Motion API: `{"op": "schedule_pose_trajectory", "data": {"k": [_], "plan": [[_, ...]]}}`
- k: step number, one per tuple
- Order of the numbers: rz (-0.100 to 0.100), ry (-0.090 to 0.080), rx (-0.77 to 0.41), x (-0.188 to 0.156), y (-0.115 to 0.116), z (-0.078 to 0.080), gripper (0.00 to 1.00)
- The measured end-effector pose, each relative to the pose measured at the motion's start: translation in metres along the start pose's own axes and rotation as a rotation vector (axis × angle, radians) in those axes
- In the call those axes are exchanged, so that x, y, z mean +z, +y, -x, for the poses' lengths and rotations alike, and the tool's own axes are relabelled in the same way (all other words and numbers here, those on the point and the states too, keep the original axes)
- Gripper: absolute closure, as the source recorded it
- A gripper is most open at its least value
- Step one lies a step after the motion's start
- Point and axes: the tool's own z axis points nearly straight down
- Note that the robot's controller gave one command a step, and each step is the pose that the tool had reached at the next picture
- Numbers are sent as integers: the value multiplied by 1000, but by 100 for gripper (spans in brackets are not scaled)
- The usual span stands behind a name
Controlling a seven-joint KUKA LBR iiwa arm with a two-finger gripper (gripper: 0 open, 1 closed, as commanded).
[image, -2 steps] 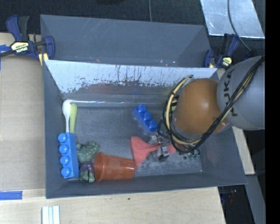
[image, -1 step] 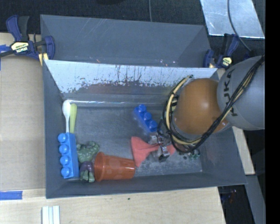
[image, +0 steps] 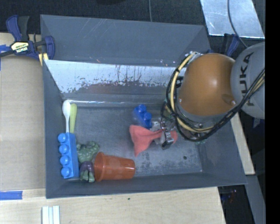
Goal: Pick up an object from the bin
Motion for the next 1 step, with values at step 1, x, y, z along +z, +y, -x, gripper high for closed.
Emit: {"op": "schedule_pose_trajectory", "data": {"k": [1], "plan": [[0,5,-14,-74,-29,-33,100]]}}
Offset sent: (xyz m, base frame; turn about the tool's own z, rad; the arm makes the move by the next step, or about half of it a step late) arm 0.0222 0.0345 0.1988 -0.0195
